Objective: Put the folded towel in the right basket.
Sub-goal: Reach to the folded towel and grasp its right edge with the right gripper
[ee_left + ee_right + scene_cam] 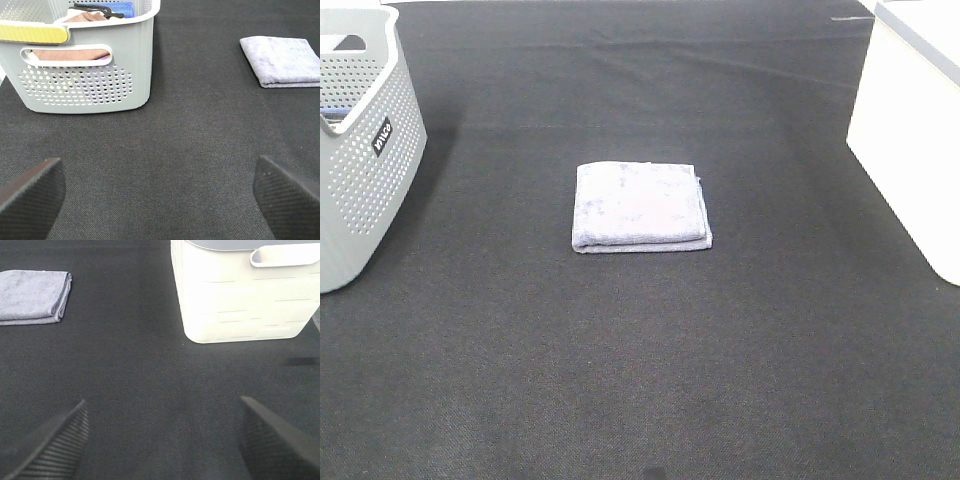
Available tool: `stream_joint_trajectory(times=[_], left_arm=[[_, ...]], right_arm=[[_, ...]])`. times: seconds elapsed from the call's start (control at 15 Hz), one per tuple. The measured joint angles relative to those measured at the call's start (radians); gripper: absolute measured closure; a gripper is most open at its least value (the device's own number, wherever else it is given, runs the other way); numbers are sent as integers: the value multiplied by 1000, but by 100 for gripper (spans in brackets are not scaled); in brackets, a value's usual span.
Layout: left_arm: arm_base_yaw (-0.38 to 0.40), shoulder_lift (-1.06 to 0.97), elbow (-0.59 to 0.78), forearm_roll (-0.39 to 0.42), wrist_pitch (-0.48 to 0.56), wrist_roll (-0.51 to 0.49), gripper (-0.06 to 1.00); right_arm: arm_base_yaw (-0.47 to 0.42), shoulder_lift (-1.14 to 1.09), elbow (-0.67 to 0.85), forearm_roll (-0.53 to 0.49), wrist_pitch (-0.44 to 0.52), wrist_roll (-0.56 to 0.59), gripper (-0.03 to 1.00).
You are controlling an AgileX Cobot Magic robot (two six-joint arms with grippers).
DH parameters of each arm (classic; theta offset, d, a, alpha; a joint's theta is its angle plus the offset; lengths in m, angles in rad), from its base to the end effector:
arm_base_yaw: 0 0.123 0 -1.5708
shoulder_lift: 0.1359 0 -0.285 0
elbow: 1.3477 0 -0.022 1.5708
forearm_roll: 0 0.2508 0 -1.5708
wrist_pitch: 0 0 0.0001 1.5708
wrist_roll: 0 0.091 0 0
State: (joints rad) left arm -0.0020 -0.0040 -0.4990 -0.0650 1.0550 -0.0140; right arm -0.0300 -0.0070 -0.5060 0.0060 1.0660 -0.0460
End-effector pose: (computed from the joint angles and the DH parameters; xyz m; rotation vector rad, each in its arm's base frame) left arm -0.0052 -0.0051 0.2776 -0.0093 2.0350 -0.0877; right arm -0.0068 0.0007 0.2785 -0.0166 2.0368 -0.0406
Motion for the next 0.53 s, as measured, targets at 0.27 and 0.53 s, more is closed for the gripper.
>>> stream_joint_trajectory(times=[0.27, 0.53], left_arm=[[0, 0, 0, 0, 0, 0, -2], [0, 0, 0, 0, 0, 0, -2]], right_arm=[[0, 0, 0, 0, 0, 0, 21], [0, 0, 0, 0, 0, 0, 21]])
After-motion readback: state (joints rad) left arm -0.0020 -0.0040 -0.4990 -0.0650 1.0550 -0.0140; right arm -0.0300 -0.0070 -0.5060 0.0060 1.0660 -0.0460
